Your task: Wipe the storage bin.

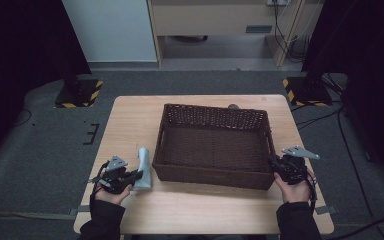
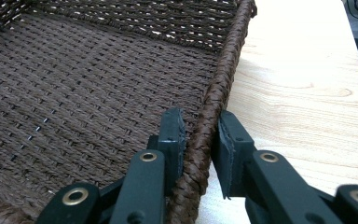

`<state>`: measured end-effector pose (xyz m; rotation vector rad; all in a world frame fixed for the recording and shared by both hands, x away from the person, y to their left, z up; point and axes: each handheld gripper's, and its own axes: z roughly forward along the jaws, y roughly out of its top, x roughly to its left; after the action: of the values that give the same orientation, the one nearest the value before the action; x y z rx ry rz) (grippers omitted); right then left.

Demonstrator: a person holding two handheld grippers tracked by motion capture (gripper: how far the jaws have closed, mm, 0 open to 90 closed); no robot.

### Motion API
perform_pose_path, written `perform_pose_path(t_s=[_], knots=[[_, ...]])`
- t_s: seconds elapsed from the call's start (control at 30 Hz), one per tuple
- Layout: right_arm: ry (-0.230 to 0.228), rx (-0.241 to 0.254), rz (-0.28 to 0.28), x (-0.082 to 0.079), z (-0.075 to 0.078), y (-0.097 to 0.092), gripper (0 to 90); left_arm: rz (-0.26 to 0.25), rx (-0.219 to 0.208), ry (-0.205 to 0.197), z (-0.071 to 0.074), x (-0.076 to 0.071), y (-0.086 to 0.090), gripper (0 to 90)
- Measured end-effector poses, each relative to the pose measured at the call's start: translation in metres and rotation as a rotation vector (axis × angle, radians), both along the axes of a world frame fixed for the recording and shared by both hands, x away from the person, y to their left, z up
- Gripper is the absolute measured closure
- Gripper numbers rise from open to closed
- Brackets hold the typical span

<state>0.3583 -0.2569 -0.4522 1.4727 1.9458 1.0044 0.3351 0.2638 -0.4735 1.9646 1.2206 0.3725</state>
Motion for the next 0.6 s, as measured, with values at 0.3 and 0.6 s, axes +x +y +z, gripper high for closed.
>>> perform_pose_path(t_s=[0.3,0.6], knots=[[-0.001,0.006,0.004,0.001,0.000,-0.001,73.6,0.095,0.065,-0.011,-0.004,0.009,0.020,83.5],[-0.003,0.015,0.010,0.001,-0.001,-0.002,72.8,0.186,0.106,0.013,-0.009,0.016,0.049,83.4]])
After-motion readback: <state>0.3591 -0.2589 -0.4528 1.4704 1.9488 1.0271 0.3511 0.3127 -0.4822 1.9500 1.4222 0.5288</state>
